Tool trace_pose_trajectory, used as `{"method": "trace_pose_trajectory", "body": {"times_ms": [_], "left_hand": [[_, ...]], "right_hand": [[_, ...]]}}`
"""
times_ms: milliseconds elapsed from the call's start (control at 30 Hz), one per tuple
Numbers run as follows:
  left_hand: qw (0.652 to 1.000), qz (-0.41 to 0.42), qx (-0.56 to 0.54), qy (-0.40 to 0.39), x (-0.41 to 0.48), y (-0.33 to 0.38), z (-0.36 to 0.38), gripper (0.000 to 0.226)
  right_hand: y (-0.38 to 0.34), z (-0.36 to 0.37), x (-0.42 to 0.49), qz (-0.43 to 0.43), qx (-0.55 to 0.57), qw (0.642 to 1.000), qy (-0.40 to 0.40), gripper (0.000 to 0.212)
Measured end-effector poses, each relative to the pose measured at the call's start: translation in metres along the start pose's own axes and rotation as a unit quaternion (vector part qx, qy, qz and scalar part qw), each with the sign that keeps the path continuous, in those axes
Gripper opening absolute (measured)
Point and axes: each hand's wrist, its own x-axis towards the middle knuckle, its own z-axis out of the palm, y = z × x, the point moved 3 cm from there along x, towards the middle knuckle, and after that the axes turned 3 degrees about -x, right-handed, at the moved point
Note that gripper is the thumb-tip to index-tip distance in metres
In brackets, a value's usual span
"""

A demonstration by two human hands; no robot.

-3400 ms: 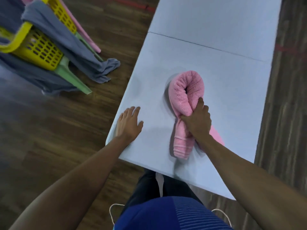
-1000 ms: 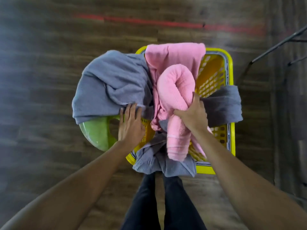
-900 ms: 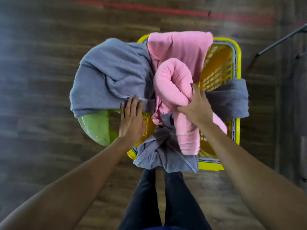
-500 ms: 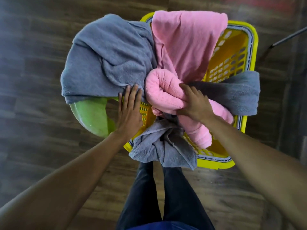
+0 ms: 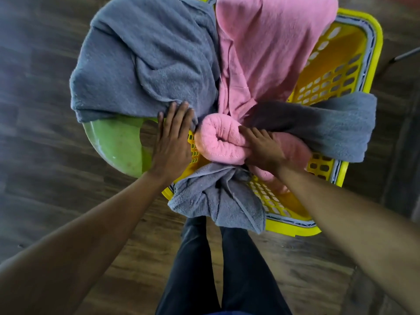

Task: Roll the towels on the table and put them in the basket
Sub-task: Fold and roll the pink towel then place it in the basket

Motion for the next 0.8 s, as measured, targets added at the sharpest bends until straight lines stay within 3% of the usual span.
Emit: {"method": "trace_pose_trajectory", "body": {"times_ms": [267, 567, 700, 800], "left_hand": [[1.0, -0.004, 0.025, 0.01, 0.0, -0.001, 0.002, 0.076], [0.999, -0.005, 0.043, 0.0, 0.001, -0.001, 0.004, 0.075], [0.999, -0.006, 0.048, -0.002, 0.001, -0.001, 0.005, 0.075], [0.999, -0.008, 0.052, -0.005, 0.002, -0.001, 0.005, 0.075]], "right_hand": [[0.001, 0.034, 0.001, -0.062, -0.006, 0.998, 0.005, 0.1], [-0.002, 0.05, 0.0, -0.075, 0.041, 0.995, -0.042, 0.097], [0.0, 0.061, 0.006, -0.038, 0.006, 0.996, -0.077, 0.099], [-0.007, 0.065, 0.012, 0.007, -0.021, 0.998, -0.052, 0.09]]}}
